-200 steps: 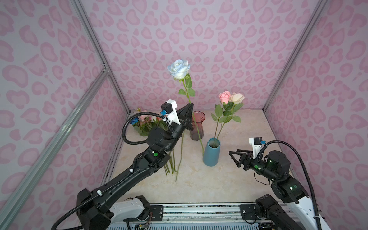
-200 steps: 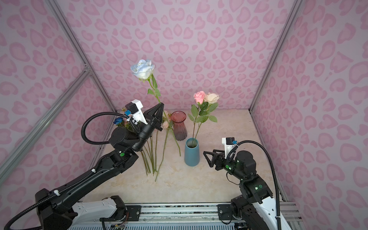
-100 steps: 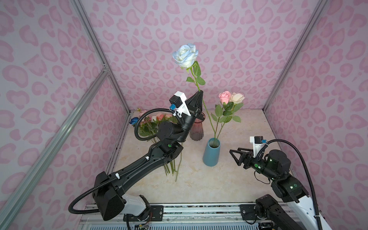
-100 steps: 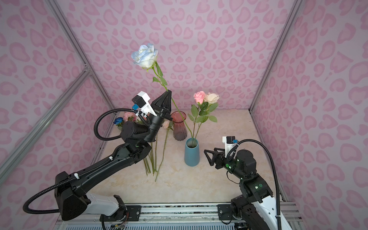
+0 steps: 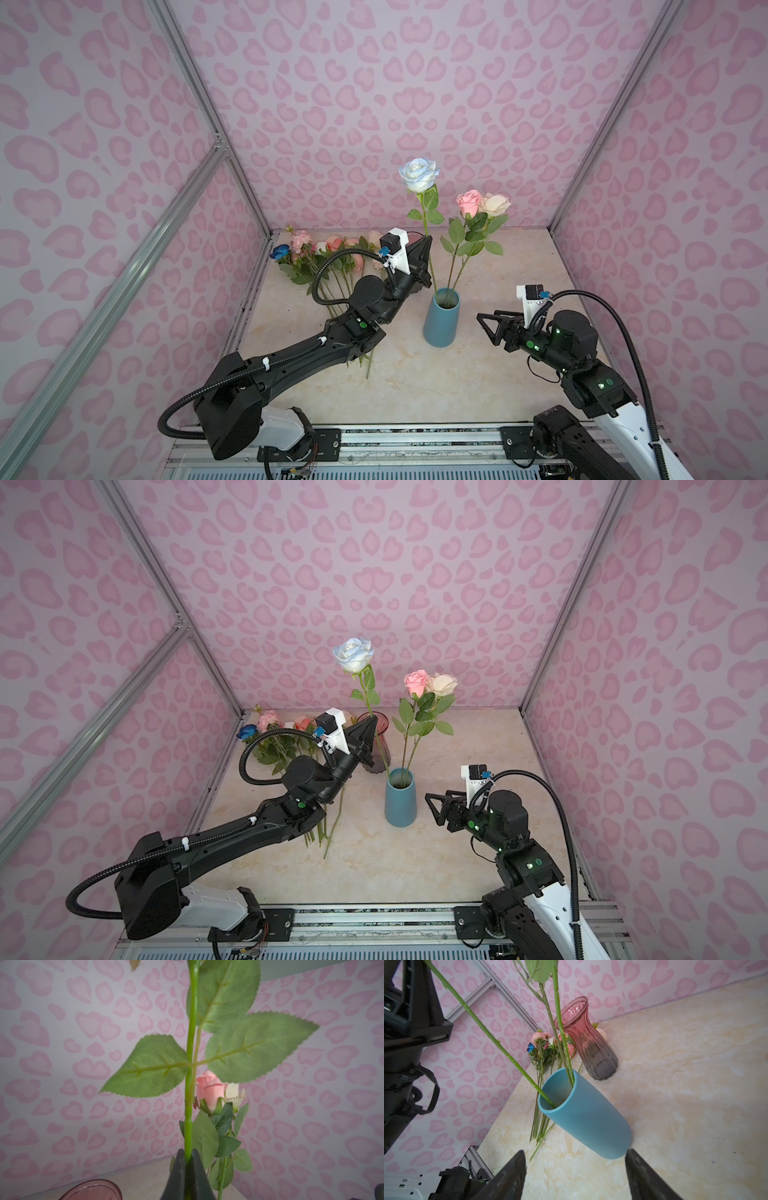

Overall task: Arrange the flowers into the vase
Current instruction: 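Lower the pale blue rose stem into the teal vase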

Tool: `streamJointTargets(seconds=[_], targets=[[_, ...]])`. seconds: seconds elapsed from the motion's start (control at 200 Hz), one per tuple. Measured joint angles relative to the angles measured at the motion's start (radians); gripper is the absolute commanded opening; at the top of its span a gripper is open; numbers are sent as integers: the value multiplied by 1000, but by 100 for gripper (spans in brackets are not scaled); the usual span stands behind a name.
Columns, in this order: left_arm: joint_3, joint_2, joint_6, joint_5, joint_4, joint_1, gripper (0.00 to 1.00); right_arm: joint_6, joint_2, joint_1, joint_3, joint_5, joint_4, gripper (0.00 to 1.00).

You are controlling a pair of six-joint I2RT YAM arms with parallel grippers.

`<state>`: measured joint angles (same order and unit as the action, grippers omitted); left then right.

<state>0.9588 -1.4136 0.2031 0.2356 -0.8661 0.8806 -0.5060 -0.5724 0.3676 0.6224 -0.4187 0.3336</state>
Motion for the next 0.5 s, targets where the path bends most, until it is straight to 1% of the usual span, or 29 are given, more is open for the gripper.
streamJointTargets(seconds=[0.26,0.395,0.5], targets=[[-11,-36,56,0,48,18,19,-11,7,0,-6,0,-5,75],[-19,-35,63,-3,63,23,22,-11,17,0,-6,7,-2,76],[-36,-15,65,-4,89,25,32,-11,16,0,-6,7,3,76]])
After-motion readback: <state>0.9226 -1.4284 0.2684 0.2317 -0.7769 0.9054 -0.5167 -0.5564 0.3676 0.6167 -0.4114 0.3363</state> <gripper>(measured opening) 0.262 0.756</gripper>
